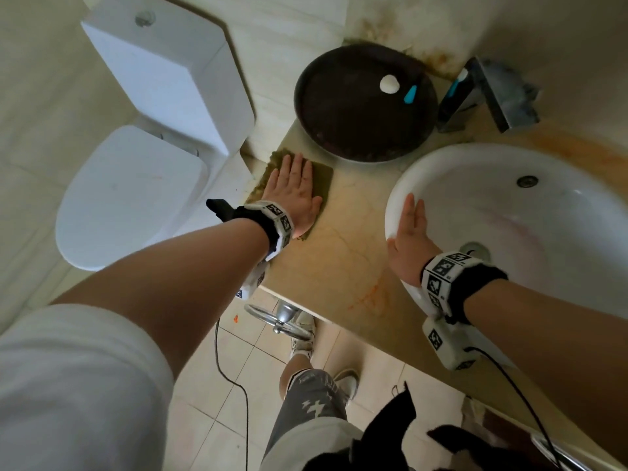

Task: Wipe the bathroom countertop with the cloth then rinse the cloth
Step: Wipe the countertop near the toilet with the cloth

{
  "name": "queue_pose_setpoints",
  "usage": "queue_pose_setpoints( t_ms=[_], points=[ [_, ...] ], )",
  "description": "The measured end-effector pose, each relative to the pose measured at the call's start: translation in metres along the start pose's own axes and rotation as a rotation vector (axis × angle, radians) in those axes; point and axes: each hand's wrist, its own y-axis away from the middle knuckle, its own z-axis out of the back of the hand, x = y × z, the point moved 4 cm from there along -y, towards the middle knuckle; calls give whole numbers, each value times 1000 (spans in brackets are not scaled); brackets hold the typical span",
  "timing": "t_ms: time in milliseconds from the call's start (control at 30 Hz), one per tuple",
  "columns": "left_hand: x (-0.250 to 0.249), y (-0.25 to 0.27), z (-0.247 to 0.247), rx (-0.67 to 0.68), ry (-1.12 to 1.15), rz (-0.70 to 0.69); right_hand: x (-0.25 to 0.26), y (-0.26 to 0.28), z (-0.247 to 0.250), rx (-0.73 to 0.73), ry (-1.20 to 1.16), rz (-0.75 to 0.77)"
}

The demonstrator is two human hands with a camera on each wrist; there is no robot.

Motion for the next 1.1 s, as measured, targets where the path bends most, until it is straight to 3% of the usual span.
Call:
queue_pose_setpoints(
  t_ms=[233, 467, 600, 800, 933, 1100],
  points=[
    [-72, 36, -24, 49, -62, -212, -1, -1, 0, -52, -48, 15],
    [-44, 57, -23, -2, -45, -342, -2, 0, 0, -33, -68, 11],
    [-45, 62, -22, -29, -161, -447, 0, 2, -1, -27, -59, -4],
    [-39, 44, -25, -2, -190, -410, -1, -1, -1, -10, 2, -12],
    [0, 47, -28, -7, -97, -233, -4, -3, -2, 19, 34, -1],
    [21, 52, -25, 1, -102, -129, 0, 2, 2, 12, 17, -37]
  ],
)
